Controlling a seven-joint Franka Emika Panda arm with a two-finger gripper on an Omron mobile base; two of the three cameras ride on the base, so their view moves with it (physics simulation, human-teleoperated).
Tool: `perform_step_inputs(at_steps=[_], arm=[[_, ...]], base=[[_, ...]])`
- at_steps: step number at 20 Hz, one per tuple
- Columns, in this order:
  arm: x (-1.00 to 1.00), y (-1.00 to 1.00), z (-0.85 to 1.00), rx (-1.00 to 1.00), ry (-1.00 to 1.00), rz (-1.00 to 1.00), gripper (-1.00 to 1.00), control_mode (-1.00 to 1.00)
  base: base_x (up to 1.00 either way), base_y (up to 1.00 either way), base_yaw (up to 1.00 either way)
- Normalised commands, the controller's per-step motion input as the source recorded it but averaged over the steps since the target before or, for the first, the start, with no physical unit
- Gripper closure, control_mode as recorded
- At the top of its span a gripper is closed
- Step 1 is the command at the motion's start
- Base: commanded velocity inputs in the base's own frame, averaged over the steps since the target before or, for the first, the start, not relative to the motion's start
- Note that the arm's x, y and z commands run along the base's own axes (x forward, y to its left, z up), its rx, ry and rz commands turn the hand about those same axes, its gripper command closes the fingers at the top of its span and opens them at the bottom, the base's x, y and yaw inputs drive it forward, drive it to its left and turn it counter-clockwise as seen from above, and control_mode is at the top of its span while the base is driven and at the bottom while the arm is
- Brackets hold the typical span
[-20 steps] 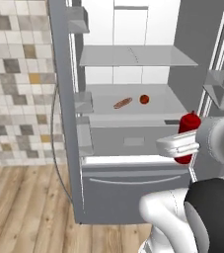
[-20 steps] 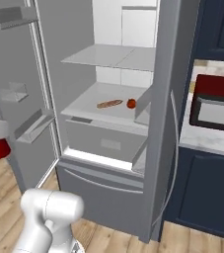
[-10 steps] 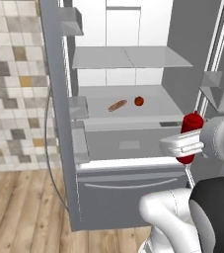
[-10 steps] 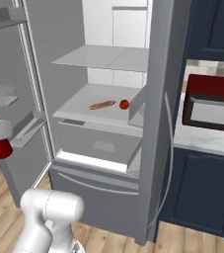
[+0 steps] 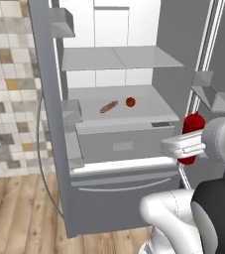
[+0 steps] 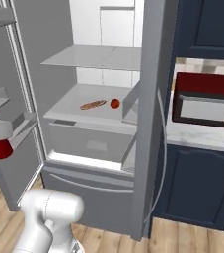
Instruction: Place the mayonnaise and ketchup from the counter to the top shelf of the fridge. If the existing items in the fridge are on the top shelf, move them to other shelves.
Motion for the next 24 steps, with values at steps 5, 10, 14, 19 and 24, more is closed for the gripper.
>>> perform_step_inputs(at_steps=[5,10,14,19,24], arm=[[0.00,0.00,0.00,0.00,0.00,0.00,1.00,1.00],[0.00,0.00,0.00,0.00,0.00,0.00,1.00,1.00],[0.00,0.00,0.00,0.00,0.00,0.00,1.00,1.00],[0.00,0.00,0.00,0.00,0.00,0.00,1.00,1.00],[0.00,0.00,0.00,0.00,0.00,0.00,1.00,1.00]], base=[[0.51,0.03,-0.14],[0.64,0.01,-0.07],[0.57,0.02,-0.06],[0.50,0.03,-0.07],[0.50,0.00,-0.07]])
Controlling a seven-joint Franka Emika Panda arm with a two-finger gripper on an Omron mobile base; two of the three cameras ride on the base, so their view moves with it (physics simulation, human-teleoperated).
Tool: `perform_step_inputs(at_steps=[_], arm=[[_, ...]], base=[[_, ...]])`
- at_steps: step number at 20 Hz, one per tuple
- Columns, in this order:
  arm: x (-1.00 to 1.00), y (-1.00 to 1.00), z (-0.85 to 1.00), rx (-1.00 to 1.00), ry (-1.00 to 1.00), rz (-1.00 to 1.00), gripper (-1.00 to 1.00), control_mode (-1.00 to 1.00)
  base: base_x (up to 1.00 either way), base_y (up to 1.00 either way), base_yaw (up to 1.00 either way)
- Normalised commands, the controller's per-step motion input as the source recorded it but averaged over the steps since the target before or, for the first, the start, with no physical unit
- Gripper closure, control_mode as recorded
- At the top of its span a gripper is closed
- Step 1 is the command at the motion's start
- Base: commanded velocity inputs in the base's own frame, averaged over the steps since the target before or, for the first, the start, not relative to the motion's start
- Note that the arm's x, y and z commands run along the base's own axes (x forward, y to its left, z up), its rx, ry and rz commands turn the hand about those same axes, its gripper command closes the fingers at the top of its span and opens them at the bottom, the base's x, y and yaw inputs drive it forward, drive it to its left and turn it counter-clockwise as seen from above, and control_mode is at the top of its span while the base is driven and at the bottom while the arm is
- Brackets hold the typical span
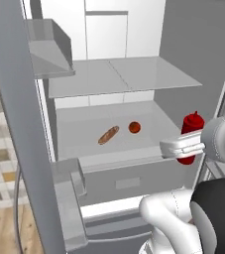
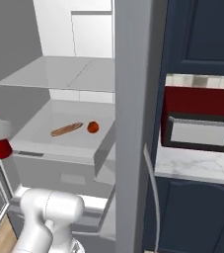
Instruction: Place the mayonnaise and ketchup from the counter to the top shelf of the fridge. If the existing items in the fridge are on the top shelf, move them to other shelves.
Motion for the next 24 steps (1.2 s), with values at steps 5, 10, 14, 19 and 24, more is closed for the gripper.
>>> perform_step_inputs(at_steps=[5,10,14,19,24], arm=[[0.00,0.00,0.00,0.00,0.00,0.00,1.00,1.00],[0.04,0.00,0.36,-0.04,-0.08,-0.02,1.00,-1.00],[0.04,0.00,0.74,-0.10,-0.23,0.00,1.00,-1.00],[0.55,-0.14,0.33,-0.02,-0.07,-0.02,1.00,-1.00],[0.99,-0.29,0.02,0.01,0.03,-0.02,1.00,-1.00]], base=[[0.52,0.00,-0.06],[0.15,0.01,-0.02],[0.00,0.00,0.00],[0.00,0.00,0.00],[0.00,0.00,0.00]])
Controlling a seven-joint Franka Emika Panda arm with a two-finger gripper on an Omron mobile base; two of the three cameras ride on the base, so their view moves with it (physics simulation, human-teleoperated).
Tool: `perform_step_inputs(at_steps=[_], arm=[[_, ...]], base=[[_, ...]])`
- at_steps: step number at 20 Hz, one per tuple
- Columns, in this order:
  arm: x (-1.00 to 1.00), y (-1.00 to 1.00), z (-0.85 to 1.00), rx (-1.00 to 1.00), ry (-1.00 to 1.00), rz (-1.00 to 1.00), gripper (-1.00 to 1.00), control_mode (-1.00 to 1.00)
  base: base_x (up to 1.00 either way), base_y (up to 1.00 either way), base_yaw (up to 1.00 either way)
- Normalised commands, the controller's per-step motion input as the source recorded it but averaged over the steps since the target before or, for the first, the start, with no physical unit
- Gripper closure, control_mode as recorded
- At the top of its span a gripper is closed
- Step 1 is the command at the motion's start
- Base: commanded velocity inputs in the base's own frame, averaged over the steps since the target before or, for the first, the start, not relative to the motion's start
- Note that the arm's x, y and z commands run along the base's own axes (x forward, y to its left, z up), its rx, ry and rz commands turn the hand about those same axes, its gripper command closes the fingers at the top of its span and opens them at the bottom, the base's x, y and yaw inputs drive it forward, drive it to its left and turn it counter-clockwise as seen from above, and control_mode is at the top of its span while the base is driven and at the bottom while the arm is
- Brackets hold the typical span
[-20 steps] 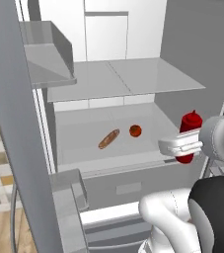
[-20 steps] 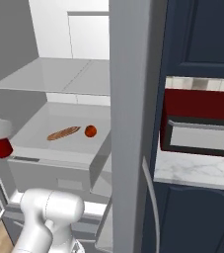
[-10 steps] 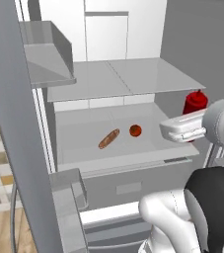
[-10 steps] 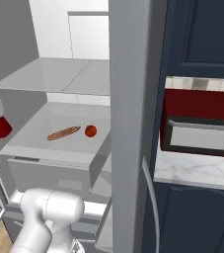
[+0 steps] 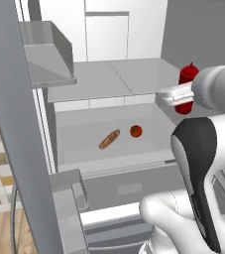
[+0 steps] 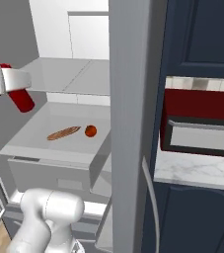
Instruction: Place the mayonnaise and ketchup from the counter to the top shelf of the fridge. If the existing items in the fridge are on the top shelf, move them to other shelves.
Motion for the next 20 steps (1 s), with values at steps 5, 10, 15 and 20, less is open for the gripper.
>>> perform_step_inputs(at_steps=[5,10,15,20], arm=[[0.90,-0.50,0.00,0.01,0.04,-0.01,1.00,-1.00],[0.89,-0.31,0.00,0.00,0.00,0.00,1.00,-1.00],[0.89,-0.06,-0.01,0.00,0.00,0.00,1.00,-1.00],[0.72,0.00,-0.15,0.00,0.09,0.00,1.00,-1.00]], base=[[0.00,0.00,0.00],[0.00,0.00,0.00],[0.00,0.00,0.00],[0.00,0.00,0.00]])
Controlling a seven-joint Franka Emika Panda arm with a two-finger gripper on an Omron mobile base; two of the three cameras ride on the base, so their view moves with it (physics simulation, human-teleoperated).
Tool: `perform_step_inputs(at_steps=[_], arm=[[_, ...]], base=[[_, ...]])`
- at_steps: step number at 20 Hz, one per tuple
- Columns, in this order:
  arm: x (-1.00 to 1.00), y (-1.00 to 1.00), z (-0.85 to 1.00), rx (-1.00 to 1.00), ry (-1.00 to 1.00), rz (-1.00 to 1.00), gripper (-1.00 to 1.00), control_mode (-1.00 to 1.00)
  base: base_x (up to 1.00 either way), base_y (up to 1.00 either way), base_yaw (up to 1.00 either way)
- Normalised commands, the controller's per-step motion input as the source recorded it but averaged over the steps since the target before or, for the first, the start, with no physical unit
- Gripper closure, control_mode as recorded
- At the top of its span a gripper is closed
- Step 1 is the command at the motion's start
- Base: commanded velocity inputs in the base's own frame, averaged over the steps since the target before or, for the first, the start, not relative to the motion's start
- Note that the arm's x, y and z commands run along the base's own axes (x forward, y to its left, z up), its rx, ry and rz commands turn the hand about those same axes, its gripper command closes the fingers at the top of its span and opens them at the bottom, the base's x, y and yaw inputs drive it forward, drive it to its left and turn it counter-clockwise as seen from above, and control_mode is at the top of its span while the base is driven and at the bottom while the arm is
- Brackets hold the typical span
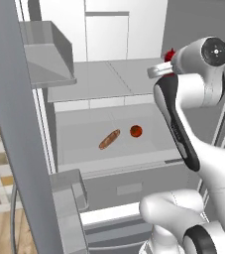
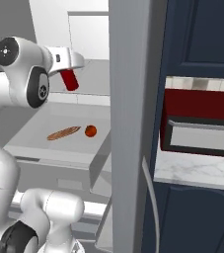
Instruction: Place the mayonnaise and ketchup from the counter to the top shelf of the fridge. If the existing items in the fridge are on the top shelf, move them to other shelves.
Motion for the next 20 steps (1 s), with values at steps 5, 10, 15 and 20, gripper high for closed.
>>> perform_step_inputs(at_steps=[5,10,15,20], arm=[[0.71,0.00,-0.23,0.03,0.10,0.00,1.00,-1.00],[0.63,-0.08,-0.23,0.03,0.05,0.00,1.00,-1.00],[0.49,-0.13,-0.26,0.05,0.00,0.00,1.00,-1.00],[0.35,-0.15,-0.33,0.09,0.00,0.00,1.00,-1.00]], base=[[0.00,0.00,0.00],[0.00,0.00,0.00],[0.00,0.00,0.00],[0.00,0.00,0.00]])
